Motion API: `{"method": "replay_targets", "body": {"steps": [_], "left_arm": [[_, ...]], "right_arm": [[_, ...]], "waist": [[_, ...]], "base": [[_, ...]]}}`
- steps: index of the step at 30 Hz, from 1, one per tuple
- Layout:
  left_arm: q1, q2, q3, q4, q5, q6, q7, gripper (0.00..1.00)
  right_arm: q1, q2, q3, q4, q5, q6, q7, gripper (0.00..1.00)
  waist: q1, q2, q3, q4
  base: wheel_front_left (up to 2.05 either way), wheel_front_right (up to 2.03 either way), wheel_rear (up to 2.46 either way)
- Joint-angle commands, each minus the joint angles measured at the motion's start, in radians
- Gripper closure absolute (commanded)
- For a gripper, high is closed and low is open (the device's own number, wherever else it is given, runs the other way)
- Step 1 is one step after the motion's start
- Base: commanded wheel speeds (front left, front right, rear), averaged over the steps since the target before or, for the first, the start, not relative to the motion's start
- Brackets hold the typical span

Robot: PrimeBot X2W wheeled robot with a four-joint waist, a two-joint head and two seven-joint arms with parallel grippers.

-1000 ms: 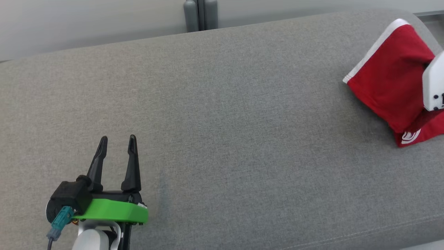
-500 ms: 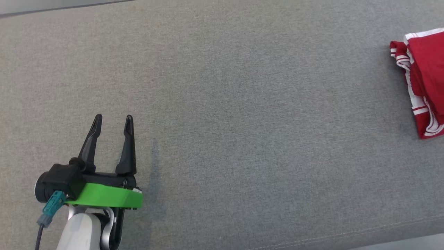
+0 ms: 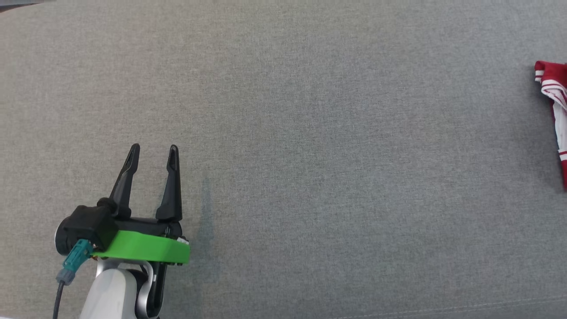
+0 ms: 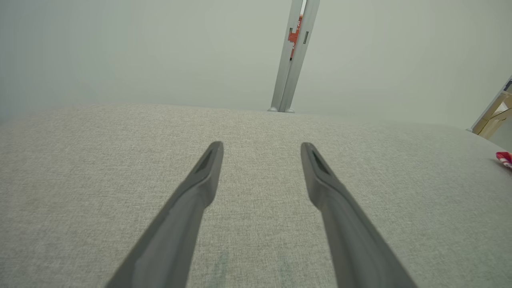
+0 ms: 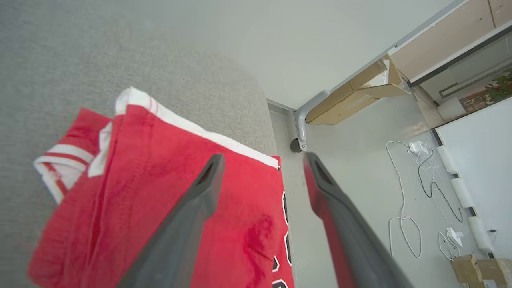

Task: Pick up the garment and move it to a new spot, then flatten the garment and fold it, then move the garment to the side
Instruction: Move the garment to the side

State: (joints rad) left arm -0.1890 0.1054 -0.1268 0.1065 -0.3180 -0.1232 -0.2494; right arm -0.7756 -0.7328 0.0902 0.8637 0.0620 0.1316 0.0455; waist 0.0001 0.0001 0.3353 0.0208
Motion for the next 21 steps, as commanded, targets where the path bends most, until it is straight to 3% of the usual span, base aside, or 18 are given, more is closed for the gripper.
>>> {"method": "replay_targets", "body": {"steps": [1, 13, 21], "left_arm": [[0.011, -0.004, 0.004, 0.007, -0.01, 0.005, -0.007, 0.0], [0.112, -0.023, 0.037, 0.065, -0.039, 0.022, -0.015, 0.0], [0.182, -0.027, 0.057, 0.072, -0.04, 0.03, -0.016, 0.0]], "right_arm": [[0.028, 0.022, -0.013, -0.019, -0.004, -0.002, -0.026, 0.0], [0.295, 0.3, -0.117, -0.326, 0.066, -0.002, -0.186, 0.0], [0.543, 0.445, -0.11, -0.579, 0.097, -0.002, -0.143, 0.0]], "waist": [[-0.0001, -0.0001, -0.038, -0.001], [-0.0001, -0.0001, -0.235, -0.005], [-0.0001, -0.0001, -0.315, 0.003]], "base": [[0.0, 0.0, 0.0], [0.0, 0.0, 0.0], [0.0, 0.0, 0.0]]}}
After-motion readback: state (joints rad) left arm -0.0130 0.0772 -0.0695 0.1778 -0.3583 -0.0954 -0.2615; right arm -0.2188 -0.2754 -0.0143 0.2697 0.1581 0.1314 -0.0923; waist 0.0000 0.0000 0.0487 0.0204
